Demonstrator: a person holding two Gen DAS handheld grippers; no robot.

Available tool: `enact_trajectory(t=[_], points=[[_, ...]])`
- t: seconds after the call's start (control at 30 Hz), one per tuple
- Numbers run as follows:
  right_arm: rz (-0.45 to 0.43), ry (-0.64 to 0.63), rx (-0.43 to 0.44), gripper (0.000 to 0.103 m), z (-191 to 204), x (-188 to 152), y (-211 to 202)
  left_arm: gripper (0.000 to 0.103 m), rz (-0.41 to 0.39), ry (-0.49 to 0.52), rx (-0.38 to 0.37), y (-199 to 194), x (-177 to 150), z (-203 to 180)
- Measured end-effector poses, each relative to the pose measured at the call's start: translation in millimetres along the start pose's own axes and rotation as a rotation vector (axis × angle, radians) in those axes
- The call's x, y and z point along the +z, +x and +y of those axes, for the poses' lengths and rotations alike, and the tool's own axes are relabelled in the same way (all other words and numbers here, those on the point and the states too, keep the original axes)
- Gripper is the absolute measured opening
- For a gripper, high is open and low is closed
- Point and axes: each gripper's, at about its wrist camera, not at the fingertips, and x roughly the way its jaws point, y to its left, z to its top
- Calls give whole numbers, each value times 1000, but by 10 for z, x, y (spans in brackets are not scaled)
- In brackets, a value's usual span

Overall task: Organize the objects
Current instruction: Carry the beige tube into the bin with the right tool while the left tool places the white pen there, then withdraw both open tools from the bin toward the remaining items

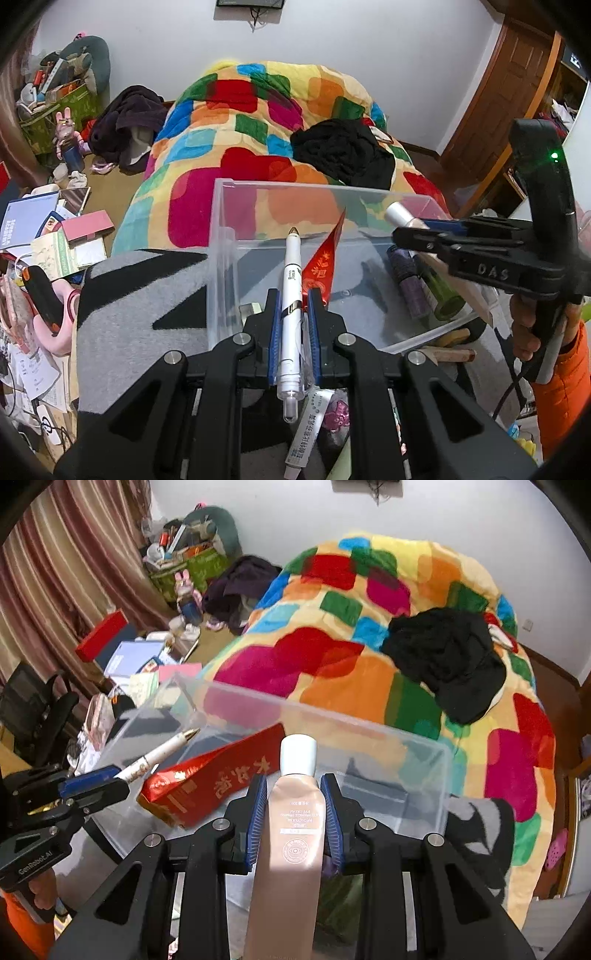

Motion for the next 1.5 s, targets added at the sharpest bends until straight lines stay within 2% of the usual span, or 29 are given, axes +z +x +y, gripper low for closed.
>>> enact_trajectory(t=[0.1, 0.37, 0.53, 0.7, 0.77, 0.83, 0.97, 1.17, 1.5], points=[[26, -21, 27, 24, 56, -20, 43, 13, 4, 15, -3, 0, -19, -43], [6, -59, -2, 25, 180, -114, -59, 13, -17, 56, 7, -108, -55, -162], [-51, -61, -6, 34, 225, -183, -306, 14, -33, 63, 1, -204, -58, -195], [-122, -57, -14, 49, 293, -296, -588, 30, -67, 69, 9, -349, -106, -236], [-153, -52, -14, 56, 312, -349, -706, 45, -82, 70, 10, -422, -133, -248], [-182, -44, -2, 59, 319, -428, -827, 53, -97, 70, 12, -489, -166, -261], [-232, -25, 3, 67, 324, -594, -1021, 56, -109, 83, 28, -600, -264, -277], [-259, 3, -14, 68, 329, -854, -1134, 59, -104, 84, 49, -685, -460, -252], [-199, 50, 8, 69, 450, -1287, -919, 61, -9, 49, 40, -511, -860, -122]])
